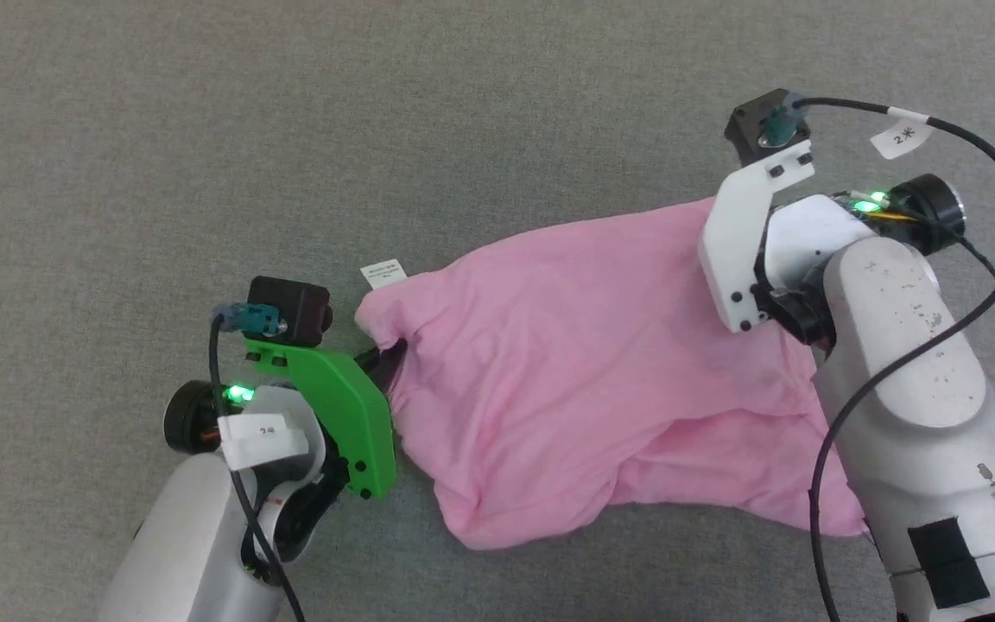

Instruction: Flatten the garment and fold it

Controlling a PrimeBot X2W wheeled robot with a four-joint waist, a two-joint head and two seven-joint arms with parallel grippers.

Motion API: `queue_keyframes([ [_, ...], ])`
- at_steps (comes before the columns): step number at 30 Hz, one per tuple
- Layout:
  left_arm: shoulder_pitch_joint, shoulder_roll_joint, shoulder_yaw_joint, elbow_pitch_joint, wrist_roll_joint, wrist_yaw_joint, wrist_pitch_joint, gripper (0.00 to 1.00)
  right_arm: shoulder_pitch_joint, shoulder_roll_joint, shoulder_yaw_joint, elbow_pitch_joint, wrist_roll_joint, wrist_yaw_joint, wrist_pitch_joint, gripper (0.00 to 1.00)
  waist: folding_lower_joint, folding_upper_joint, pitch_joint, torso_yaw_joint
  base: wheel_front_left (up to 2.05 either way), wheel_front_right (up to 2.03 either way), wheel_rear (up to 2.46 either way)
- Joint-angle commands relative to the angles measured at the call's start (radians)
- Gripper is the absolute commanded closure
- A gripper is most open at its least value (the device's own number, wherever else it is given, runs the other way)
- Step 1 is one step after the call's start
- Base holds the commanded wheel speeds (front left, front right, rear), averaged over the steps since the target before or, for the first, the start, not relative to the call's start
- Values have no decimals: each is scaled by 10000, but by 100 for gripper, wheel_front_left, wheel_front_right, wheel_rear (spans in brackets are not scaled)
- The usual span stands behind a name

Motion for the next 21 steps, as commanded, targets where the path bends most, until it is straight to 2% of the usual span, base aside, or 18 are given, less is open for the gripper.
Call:
queue_keyframes([
  [1,-220,-9,58,-43,-63,-64,-89,100,11,-23,-4,87,242,-11,-95,100,-1,73,-254,-162,0,0,0],
  [7,-1242,87,633,-162,-428,-107,-125,100,-730,-54,-916,-663,1798,-11,-575,100,-1,73,-648,-372,0,0,0],
  [12,-3303,163,1254,343,-678,-155,-161,100,-2159,26,-1773,-1226,3043,-11,-576,100,-1,73,-549,-581,0,0,0],
  [17,-5616,78,1766,1406,-752,-65,-497,100,-3896,104,-2259,-1110,3200,-11,-926,100,-1,73,-183,-793,0,0,0],
  [19,-6608,171,1871,1947,-532,-49,-799,100,-4655,122,-2427,-904,3169,-11,-1307,100,-1,73,9,-881,0,0,0],
  [21,-7501,19,2094,2512,-616,-19,-1204,100,-5360,131,-2490,-661,3112,-11,-1830,100,-1,73,151,-939,0,0,0],
])
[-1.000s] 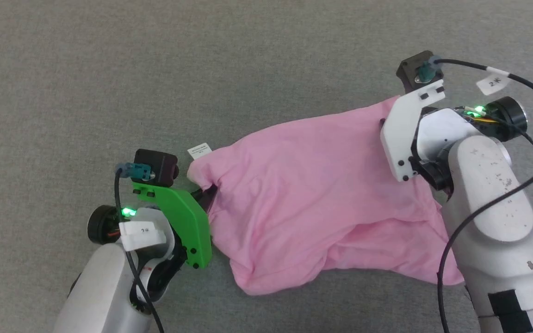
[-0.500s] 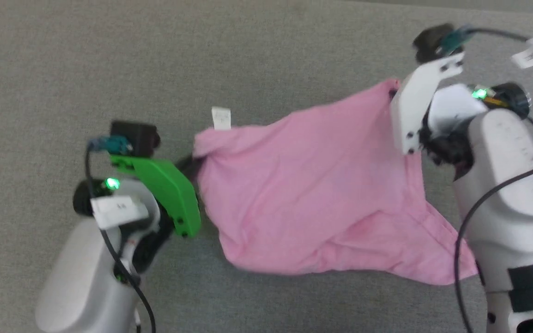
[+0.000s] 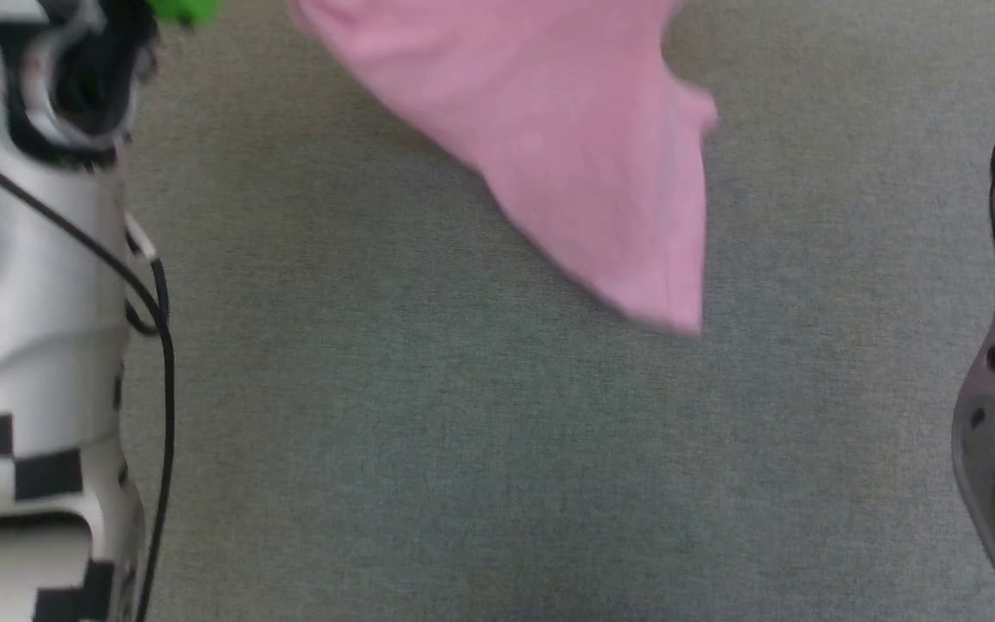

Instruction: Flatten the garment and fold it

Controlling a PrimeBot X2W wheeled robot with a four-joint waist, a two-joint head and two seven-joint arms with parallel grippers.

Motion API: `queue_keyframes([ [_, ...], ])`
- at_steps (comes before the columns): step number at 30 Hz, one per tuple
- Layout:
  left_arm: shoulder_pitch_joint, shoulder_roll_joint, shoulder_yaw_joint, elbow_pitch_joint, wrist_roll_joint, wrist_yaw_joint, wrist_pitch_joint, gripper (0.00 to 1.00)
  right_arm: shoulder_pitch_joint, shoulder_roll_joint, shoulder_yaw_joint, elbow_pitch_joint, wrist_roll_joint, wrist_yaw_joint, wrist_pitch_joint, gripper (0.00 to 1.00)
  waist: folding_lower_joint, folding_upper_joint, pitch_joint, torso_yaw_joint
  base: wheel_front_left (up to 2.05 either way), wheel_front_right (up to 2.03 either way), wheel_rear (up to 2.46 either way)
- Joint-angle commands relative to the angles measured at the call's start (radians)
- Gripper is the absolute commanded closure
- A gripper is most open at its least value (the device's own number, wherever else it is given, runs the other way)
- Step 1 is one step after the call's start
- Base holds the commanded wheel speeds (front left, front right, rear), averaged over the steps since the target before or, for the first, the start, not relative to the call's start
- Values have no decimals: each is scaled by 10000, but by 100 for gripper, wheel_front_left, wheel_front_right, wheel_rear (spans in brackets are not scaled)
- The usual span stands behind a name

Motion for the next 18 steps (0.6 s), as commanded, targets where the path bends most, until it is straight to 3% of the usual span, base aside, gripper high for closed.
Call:
queue_keyframes([
  [1,-525,17,28,298,82,16,-214,100,-436,0,-81,168,38,-13,-396,100,-1,72,272,-151,0,0,0],
  [6,-1975,148,189,1381,322,-123,-1122,100,-1708,4,-183,851,344,-13,-1819,100,-1,72,478,-173,0,0,0],
  [9,-2278,179,160,1821,367,-425,-1706,100,-2014,5,84,1223,651,-13,-2298,100,-1,72,488,-150,0,0,0],
  [14,-1530,68,1,2263,201,-871,-2597,100,-1428,5,675,1163,945,-13,-2446,100,-1,72,292,-85,0,0,0],
  [18,-52,-74,-279,2081,-190,-1117,-3156,100,105,-122,1153,234,1490,-13,-2024,100,-1,72,-95,-65,0,0,0],
])
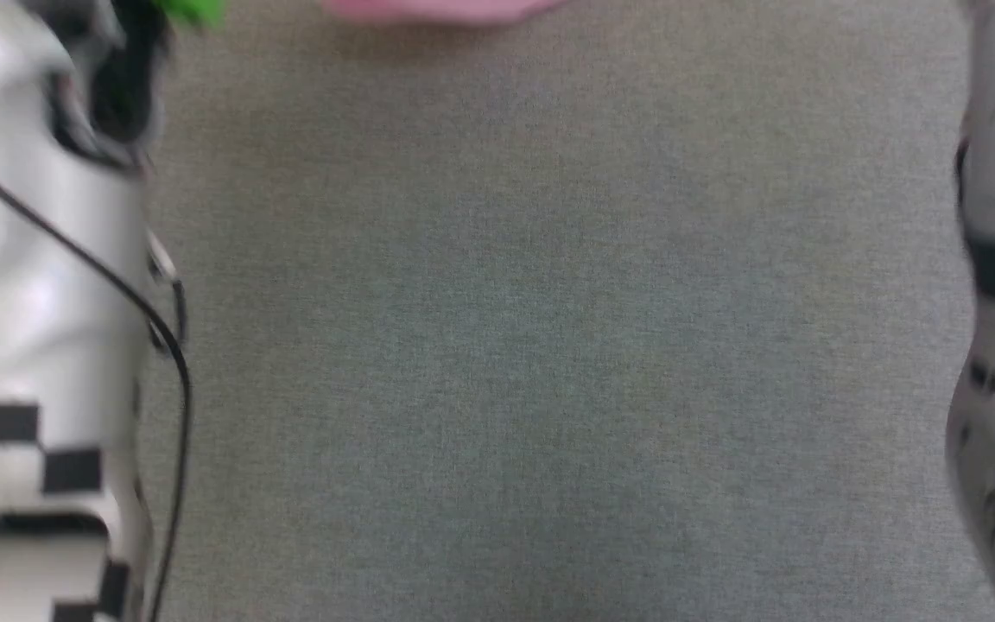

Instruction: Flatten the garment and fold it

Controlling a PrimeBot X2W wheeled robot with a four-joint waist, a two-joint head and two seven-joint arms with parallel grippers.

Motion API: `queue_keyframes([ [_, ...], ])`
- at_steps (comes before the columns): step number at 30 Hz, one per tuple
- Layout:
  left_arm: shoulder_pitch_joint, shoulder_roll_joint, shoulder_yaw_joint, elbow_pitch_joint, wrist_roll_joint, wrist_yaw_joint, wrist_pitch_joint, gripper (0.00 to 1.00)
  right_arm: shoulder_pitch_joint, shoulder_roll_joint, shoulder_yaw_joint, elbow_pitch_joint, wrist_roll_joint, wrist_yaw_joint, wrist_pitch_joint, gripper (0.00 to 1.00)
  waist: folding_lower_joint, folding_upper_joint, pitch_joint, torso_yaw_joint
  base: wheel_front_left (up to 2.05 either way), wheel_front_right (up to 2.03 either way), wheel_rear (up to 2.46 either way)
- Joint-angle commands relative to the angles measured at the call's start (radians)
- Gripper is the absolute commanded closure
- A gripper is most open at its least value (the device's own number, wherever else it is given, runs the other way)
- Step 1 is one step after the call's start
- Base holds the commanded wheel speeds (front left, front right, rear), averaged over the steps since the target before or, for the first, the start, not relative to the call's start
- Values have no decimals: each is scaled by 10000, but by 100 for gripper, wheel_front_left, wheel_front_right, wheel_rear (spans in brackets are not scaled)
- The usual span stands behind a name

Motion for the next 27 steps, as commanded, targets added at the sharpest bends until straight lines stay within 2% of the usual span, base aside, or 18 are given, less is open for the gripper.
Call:
queue_keyframes([
  [1,677,-37,-152,-108,-128,-87,-205,100,801,-146,78,-419,269,-13,142,100,-1,73,-328,28,0,0,0],
  [7,3528,-183,-361,-998,-773,-150,-851,100,4542,-536,195,-2816,1097,-13,991,100,-1,73,-1236,-38,0,0,0],
  [13,6360,-420,-609,-2248,-995,-25,-1102,100,8786,-472,-429,-5200,1139,-13,1689,100,-1,73,-2081,-98,0,0,0],
  [20,8887,-463,-875,-2925,-907,591,-999,100,12665,-97,-1055,-6945,686,-13,2757,100,-1,73,-2673,-282,0,0,0],
  [27,10525,-120,-1079,-2863,-510,1494,-378,100,14827,4,-470,-7225,630,-13,4604,100,-1,73,-3056,-478,0,0,0],
])
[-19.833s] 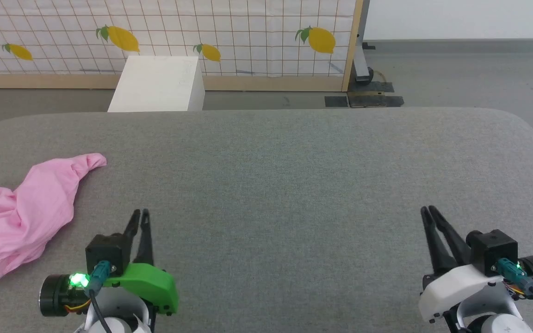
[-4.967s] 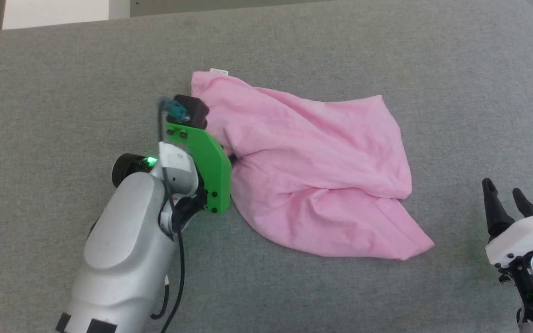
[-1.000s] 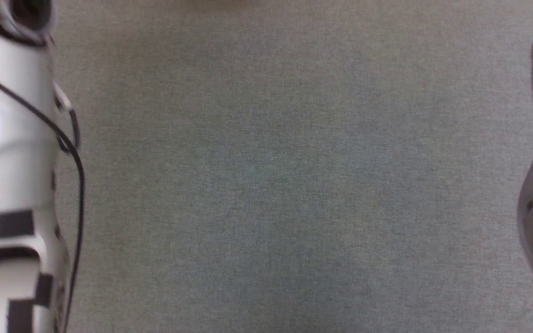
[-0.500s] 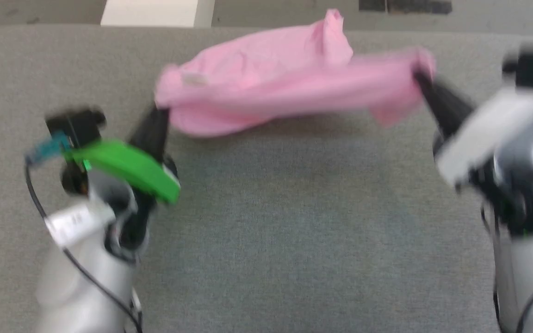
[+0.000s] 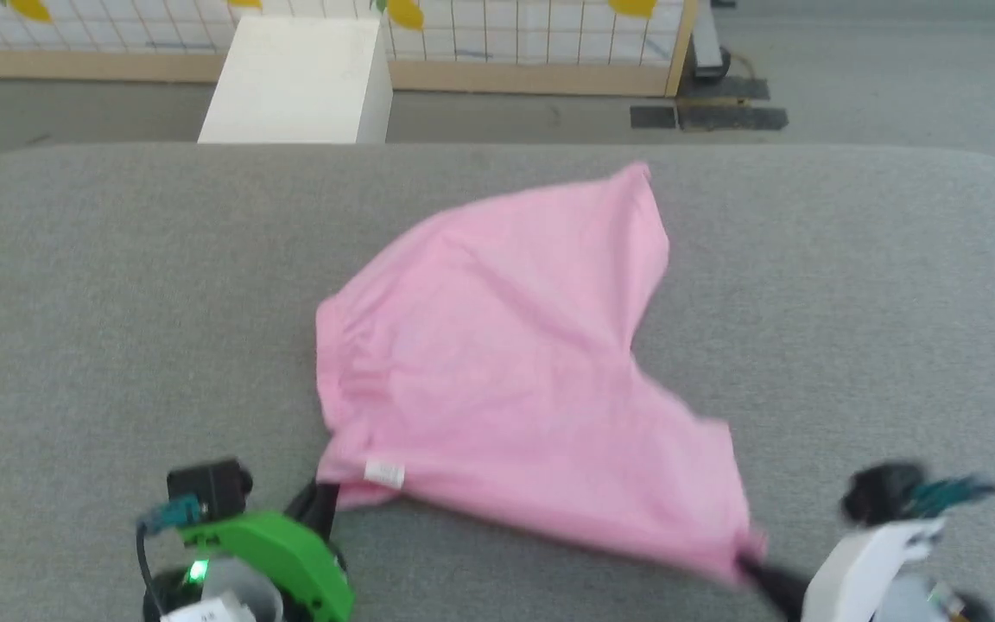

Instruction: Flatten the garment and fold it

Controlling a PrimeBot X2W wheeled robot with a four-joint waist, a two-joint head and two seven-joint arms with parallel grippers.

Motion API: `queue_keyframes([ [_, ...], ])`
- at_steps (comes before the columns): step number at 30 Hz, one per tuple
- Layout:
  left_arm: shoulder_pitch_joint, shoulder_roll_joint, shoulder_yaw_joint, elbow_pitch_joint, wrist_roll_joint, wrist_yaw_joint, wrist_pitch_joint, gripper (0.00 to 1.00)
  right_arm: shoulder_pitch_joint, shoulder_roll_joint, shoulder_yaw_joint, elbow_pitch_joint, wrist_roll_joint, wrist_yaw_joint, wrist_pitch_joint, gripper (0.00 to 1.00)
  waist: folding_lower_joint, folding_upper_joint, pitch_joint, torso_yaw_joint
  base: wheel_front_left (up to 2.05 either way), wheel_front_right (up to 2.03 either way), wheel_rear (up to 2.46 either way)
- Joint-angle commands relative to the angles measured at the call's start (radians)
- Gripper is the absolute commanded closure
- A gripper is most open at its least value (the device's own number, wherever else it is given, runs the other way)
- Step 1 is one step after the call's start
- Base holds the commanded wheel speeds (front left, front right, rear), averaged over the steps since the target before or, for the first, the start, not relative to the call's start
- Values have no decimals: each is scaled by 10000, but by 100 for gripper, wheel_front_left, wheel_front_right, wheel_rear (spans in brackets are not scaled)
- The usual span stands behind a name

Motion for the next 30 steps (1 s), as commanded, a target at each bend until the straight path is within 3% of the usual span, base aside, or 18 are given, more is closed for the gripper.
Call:
queue_keyframes([
  [1,350,212,44,39,155,300,170,100,392,8,224,-98,46,-13,535,100,1,72,-218,-127,0,0,0],
  [6,1079,515,159,-115,348,1137,787,100,1302,22,589,-317,422,-13,2206,100,1,72,-394,-37,0,0,0],
  [12,1376,344,568,-859,-446,1264,1184,100,1190,33,390,-993,902,-13,3105,100,1,72,-387,57,0,0,0],
  [19,148,144,1066,-1420,-1295,938,1261,100,-1375,45,-323,-974,337,-13,1551,100,1,72,157,69,0,0,0],
  [30,-2695,333,967,-786,-1273,535,1595,100,-6304,56,-307,2541,-1197,-13,-750,100,1,72,2190,44,0,0,0],
])
